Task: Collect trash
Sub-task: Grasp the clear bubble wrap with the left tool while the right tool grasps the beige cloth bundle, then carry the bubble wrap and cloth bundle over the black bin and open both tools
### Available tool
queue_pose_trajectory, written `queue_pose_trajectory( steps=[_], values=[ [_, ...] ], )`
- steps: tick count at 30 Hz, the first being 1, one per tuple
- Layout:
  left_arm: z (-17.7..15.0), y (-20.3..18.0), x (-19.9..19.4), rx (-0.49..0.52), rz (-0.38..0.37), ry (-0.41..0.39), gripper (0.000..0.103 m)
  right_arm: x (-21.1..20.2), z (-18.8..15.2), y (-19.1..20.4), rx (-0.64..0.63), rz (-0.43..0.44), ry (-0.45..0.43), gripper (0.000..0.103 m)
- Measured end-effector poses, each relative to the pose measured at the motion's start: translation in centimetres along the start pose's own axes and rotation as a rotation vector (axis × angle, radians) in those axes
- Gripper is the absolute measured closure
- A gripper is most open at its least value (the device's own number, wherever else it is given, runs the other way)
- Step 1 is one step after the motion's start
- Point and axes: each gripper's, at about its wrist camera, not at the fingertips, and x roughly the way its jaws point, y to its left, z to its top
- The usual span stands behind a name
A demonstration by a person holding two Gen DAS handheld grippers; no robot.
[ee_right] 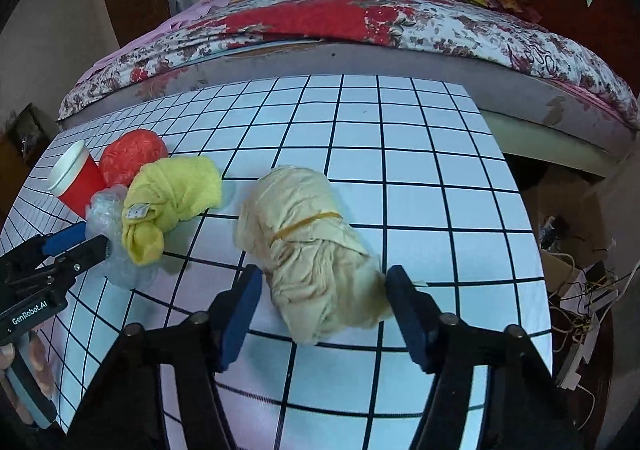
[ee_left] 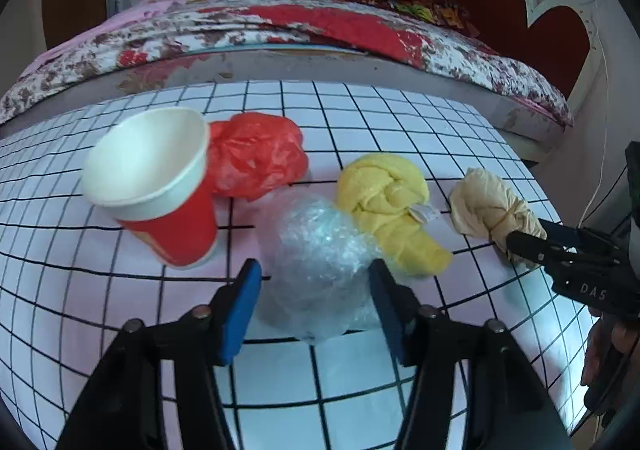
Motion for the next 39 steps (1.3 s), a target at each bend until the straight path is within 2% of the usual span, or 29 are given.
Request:
queue_pose_trajectory(
  steps=[2, 5, 8, 10, 11, 20, 39],
  values=[
    [0.0, -0.2, 0.3, 0.006, -0.011, 0.009, 0.062, 0.3, -0.1, 0.0, 0.002, 0.004, 0.008, 0.046],
    [-0.2, -0.5, 0.2, 0.013, -0.013, 0.004, 0.071, 0.5, -0.3, 0.1, 0.004, 0.002, 0.016, 0.053],
    [-0.5, -0.5, -0.6, 0.012, -0.022, -0.015, 0.079, 0.3, -0.4, 0.0, 0.016, 0.011, 0.011, 0.064],
    [-0.6, -0.5, -1.3, 0.019, -0.014, -0.031, 0.081, -0.1, -0.5, 0.1, 0.018, 0.021, 0.002, 0.074],
    [-0.9, -0.5, -2.0, 0.02, -0.01, -0.044, 0.081, -0.5, -0.7, 0.2, 0.015, 0.021, -0.007, 0.076],
    [-3.0, -0.8, -5.3, 0.036, 0.013, -0.073, 0.082, -4.8, -2.5, 0.6, 0.031, 0.026, -0.067, 0.078],
    [-7.6, -6.3, -14.9, 0.12, -0.033, -0.168, 0.082, -17.0, -9.0, 2.1, 0.069, 0.041, -0.19, 0.078]
  ],
)
